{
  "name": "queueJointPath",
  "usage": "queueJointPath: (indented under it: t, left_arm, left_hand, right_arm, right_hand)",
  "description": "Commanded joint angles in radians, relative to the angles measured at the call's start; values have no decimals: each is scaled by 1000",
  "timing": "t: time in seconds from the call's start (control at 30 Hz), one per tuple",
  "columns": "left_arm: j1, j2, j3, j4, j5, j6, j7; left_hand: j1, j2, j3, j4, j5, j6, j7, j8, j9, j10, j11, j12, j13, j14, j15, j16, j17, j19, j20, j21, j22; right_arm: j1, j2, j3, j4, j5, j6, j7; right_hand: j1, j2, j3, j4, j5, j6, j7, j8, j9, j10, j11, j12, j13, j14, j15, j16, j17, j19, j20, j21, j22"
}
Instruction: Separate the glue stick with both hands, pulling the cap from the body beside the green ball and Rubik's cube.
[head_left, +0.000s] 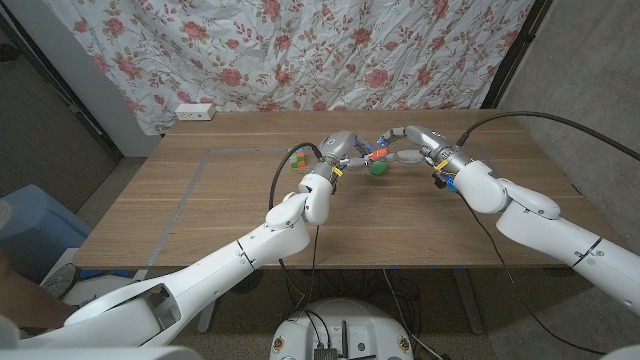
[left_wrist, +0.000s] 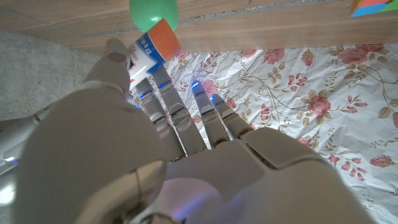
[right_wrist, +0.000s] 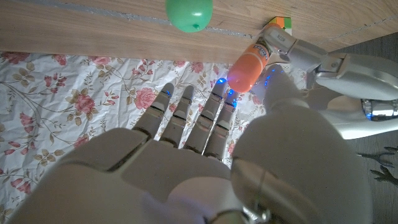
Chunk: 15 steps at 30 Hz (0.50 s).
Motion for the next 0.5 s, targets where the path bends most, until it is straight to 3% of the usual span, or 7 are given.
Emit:
queueJointPath:
  t: [0.03, 0.5]
  left_arm:
    - [3, 4, 6, -5, 12, -11, -11]
    - [10, 2, 0, -2, 16, -23, -3]
  left_hand:
    - [7, 63, 0, 2, 5, 52, 28, 4, 17, 57, -47, 4, 6, 7, -135, 0, 5, -1, 8, 1, 4]
    - [7, 64, -2, 1, 5, 55, 28, 4, 18, 58, -47, 3, 6, 6, -135, -1, 5, -1, 7, 1, 4]
  right_arm:
    - [-4, -12, 15, 10, 20, 27, 6]
    - [-18, -19, 25, 11, 32, 36, 4]
  right_hand:
    - [13, 11, 3, 6, 0, 25, -7, 14, 1, 20, -2, 0, 0, 13, -98, 9, 4, 6, -3, -2, 3]
    - [25, 23, -14, 8, -4, 99, -15, 35, 0, 100, -4, 3, 12, 62, -120, 42, 10, 19, -3, -1, 2]
